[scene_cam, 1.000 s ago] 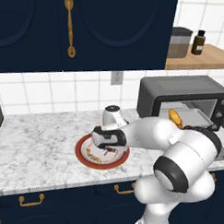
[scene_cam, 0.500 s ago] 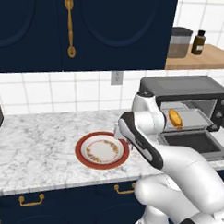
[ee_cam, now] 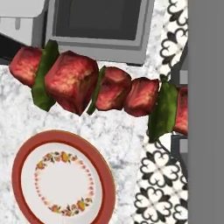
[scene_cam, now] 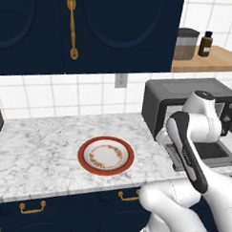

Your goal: Pick up the kebab skewer and baguette bread, and place them inside the toaster oven. Close the toaster oven door and start by setting the timer.

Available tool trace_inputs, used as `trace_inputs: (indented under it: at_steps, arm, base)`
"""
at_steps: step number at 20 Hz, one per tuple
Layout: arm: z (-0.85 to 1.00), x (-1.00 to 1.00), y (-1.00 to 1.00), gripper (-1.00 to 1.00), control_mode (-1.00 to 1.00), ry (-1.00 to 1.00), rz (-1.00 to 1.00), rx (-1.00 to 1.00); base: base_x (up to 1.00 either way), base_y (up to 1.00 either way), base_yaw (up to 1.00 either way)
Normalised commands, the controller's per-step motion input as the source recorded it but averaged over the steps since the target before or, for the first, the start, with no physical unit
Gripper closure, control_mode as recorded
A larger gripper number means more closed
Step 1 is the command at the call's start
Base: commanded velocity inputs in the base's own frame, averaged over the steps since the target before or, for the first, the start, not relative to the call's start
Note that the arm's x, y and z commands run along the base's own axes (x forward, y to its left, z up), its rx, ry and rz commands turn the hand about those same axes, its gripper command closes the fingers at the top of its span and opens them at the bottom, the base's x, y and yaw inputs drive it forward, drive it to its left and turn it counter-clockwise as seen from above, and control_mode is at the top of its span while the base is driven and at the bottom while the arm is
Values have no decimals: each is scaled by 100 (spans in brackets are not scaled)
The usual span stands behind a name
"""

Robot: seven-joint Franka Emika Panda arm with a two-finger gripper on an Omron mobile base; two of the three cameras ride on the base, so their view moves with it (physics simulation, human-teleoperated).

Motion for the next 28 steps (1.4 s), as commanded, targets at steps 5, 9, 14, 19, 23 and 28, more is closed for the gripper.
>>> trace_inputs:
  at_steps: [5,9,14,19,23,28]
  arm:
    - [36,4,-100,100,-100,0,22,0]
    - [1,35,-94,100,-100,0,15,0]
    - [0,32,-82,100,-100,-1,9,0]
    - [0,47,-64,100,-100,1,1,0]
    - [-27,36,-21,100,-100,1,2,0]
    - [-26,54,-17,100,-100,0,0,0]
  base:
    - [0,0,0]
    - [0,0,0]
    - [0,0,0]
    - [0,0,0]
    - [0,0,0]
    - [0,0,0]
